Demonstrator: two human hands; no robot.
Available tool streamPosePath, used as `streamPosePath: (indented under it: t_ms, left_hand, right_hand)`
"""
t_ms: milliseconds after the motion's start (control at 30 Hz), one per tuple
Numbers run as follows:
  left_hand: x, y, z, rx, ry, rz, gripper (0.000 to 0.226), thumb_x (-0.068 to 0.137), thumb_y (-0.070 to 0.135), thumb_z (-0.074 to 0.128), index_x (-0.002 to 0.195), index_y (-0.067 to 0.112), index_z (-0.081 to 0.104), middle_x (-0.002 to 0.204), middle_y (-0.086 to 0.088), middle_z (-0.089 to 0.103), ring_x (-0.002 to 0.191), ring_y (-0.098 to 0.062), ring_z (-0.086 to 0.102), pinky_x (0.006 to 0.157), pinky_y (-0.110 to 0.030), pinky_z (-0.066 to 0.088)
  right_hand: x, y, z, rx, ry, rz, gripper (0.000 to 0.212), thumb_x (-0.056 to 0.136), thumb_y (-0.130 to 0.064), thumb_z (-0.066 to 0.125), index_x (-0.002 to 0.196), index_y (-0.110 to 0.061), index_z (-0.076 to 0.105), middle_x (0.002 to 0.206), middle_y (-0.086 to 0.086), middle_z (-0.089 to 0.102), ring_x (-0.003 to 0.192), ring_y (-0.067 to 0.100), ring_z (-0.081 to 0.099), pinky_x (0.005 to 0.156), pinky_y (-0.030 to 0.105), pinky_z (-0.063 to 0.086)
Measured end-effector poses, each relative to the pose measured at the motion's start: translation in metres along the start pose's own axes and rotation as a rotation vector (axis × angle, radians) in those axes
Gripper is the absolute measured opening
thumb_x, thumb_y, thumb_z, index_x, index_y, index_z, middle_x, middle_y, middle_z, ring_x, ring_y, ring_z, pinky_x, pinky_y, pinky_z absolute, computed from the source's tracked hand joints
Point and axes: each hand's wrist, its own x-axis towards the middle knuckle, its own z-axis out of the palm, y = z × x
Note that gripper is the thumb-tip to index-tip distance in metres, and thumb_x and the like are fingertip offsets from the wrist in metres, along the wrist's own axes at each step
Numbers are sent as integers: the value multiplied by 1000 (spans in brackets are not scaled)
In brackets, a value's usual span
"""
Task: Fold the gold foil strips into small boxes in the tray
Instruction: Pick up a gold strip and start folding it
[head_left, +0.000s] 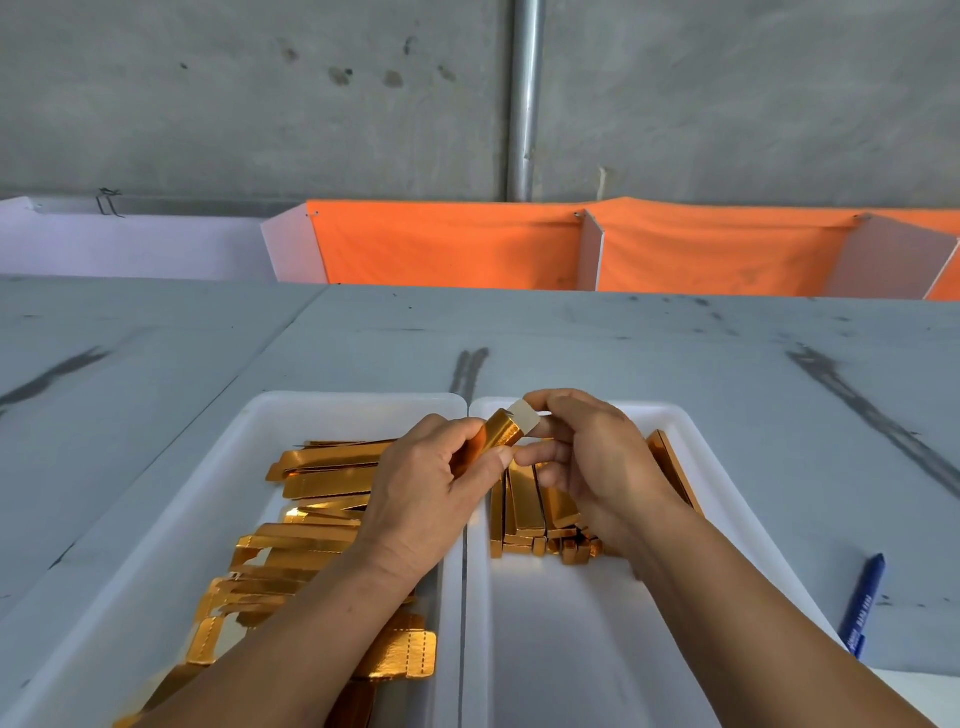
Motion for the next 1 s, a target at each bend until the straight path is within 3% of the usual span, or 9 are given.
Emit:
streamPosePath:
  t_ms: [167, 300, 567, 1000]
  left_hand:
    - [0, 1, 0, 1, -4, 4, 38, 83, 53, 55, 100, 22, 67, 77, 9, 52, 71, -8, 53, 56, -14, 38]
    - [-1, 1, 0, 11, -12, 4, 42, 83, 57, 52, 102, 22, 67, 78, 10, 52, 71, -8, 53, 56, -13, 38]
    - [-1, 4, -1, 34, -15, 28, 37, 85, 50, 58, 105, 19, 67, 82, 7, 55, 76, -9, 55, 58, -21, 47]
    - [-2, 5, 1, 15, -35, 30, 46, 83, 57, 53, 108, 20, 67, 82, 8, 55, 74, -10, 55, 58, -16, 40]
  right_hand:
    - [3, 2, -1, 101, -74, 62, 19, 98, -18, 56, 94, -7, 71, 76, 8, 68, 56, 14, 64, 41, 20, 45]
    - [4, 3, -1, 98, -92, 58, 14, 97, -17, 58, 95, -8, 68, 84, 13, 65, 55, 14, 63, 41, 19, 46]
    - [4, 4, -2, 119, -107, 43, 7, 92, -12, 62, 86, -9, 65, 76, 11, 67, 55, 14, 59, 43, 21, 46]
    - [4, 4, -2, 100, -84, 3, 4, 90, -7, 63, 86, -7, 63, 62, 9, 61, 50, 12, 55, 44, 21, 47]
